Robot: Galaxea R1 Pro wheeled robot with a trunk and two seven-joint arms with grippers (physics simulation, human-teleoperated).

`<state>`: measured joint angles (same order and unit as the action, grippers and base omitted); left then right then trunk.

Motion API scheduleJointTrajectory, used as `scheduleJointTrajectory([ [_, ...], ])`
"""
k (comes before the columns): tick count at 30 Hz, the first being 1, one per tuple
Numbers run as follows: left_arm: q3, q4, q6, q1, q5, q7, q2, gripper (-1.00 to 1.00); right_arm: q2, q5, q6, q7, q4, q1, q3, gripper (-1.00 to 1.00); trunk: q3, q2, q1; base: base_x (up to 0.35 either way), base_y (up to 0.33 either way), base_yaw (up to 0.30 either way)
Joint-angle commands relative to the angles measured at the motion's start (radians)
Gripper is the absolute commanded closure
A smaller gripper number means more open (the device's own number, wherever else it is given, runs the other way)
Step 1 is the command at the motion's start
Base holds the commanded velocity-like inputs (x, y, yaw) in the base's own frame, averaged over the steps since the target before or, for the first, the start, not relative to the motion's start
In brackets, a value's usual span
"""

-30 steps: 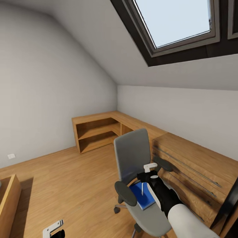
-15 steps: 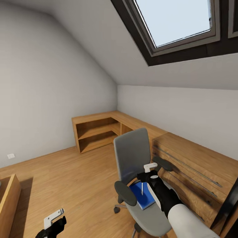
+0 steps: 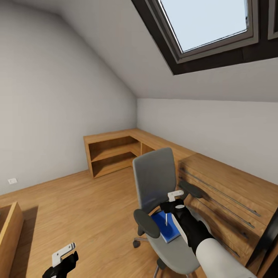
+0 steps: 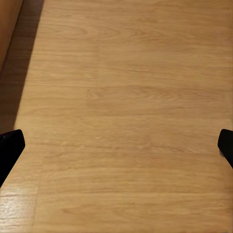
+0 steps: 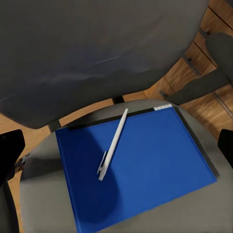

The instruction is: In the bedroom, organize the workspace by keeping the computer under the desk, ensuring the monitor is on the desk, placing the keyboard on the desk next to the monitor, placing the mouse on the desk next to the keyboard, moving the folder from the swivel chair onto the desk next to the mouse, stacking the notebook on top of the folder with the pen on top of the notebook, and positioning the swivel chair next to the desk.

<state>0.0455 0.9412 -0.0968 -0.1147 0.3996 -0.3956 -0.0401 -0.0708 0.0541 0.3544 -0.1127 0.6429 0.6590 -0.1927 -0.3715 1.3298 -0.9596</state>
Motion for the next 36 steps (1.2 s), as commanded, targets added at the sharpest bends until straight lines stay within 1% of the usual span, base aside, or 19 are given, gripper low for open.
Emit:
scheduleJointTrajectory([
  [1,-0.001,0.002,-0.005,0.0,0.006,-0.004,0.0,-1.0,0.0,0.006,0.007,-0.004,0.001,0.001,-0.003,-1.0,-0.004,0.008,-0.004,0.0,0.0,0.0],
  [23,-0.003,-0.001,-0.004,0.0,0.005,-0.009,0.0,-1.0,0.0,0.006,0.005,-0.004,0.0,0.001,-0.004,-1.0,-0.073,0.162,-0.088,0.0,0.0,0.0],
  [36,-0.003,0.008,-0.003,0.0,0.005,0.0,0.0,-1.0,0.002,0.004,0.002,-0.003,0.0,0.001,0.002,-1.0,-0.114,0.253,-0.138,0.0,0.0,0.0],
])
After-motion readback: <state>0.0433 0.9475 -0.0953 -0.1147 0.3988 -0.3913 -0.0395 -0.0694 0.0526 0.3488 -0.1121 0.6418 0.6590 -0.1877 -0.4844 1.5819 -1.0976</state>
